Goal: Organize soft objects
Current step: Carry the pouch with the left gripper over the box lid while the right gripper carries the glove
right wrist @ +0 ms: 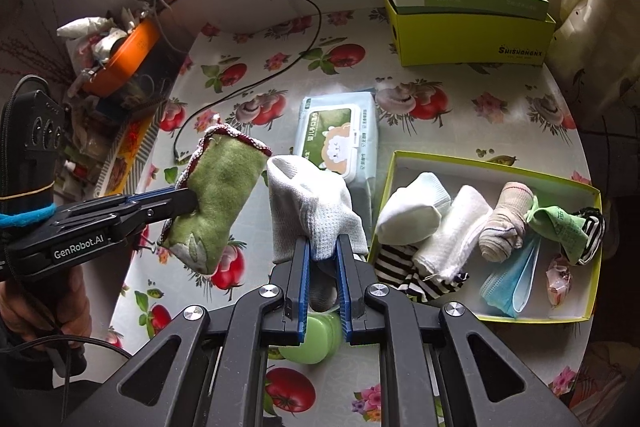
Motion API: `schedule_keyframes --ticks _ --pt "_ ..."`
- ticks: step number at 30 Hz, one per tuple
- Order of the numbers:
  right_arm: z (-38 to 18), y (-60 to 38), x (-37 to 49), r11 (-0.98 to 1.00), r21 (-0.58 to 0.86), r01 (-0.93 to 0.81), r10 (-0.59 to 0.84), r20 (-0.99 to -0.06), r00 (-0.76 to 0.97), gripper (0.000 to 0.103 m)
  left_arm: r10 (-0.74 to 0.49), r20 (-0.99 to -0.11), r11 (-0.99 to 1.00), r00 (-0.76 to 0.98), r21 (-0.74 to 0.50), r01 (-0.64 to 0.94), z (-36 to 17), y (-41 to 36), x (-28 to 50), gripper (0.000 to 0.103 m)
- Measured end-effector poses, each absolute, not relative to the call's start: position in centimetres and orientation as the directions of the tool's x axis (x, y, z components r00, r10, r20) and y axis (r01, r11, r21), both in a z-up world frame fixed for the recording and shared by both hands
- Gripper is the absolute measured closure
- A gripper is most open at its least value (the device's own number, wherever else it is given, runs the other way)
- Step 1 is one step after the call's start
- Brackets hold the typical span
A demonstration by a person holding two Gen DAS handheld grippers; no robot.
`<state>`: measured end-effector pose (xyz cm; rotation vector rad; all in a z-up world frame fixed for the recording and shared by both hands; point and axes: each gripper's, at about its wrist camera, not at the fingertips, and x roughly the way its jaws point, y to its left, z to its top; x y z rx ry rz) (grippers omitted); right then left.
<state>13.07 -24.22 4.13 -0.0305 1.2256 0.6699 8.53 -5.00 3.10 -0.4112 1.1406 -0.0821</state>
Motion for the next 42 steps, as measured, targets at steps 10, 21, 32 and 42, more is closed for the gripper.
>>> schedule_keyframes --ticks 10,21,32,42 --pt "3.5 -27.6 13.9 0.849 0.327 -0.415 0.436 -0.878 0.200 0.091 -0.303 -0.864 0.934 0.402 -0.353 -0.054 3.7 -8.8 11.1 0.090" --pt "2.9 -31.8 14.9 0.886 0.324 -0.331 0.409 -0.882 0.232 0.091 -0.332 -0.870 0.938 0.364 -0.347 0.026 3.4 -13.0 13.2 0.090" --pt "2.4 -36.8 15.9 0.925 0.300 -0.233 0.359 -0.892 0.275 0.091 -0.352 -0.874 0.935 0.333 -0.342 0.092 3.0 -17.1 15.3 0.090" --pt "0.2 -41.1 16.8 0.957 0.257 -0.136 0.286 -0.917 0.279 0.091 -0.368 -0.883 0.930 0.292 -0.343 0.134 2.0 -20.6 17.1 0.090"
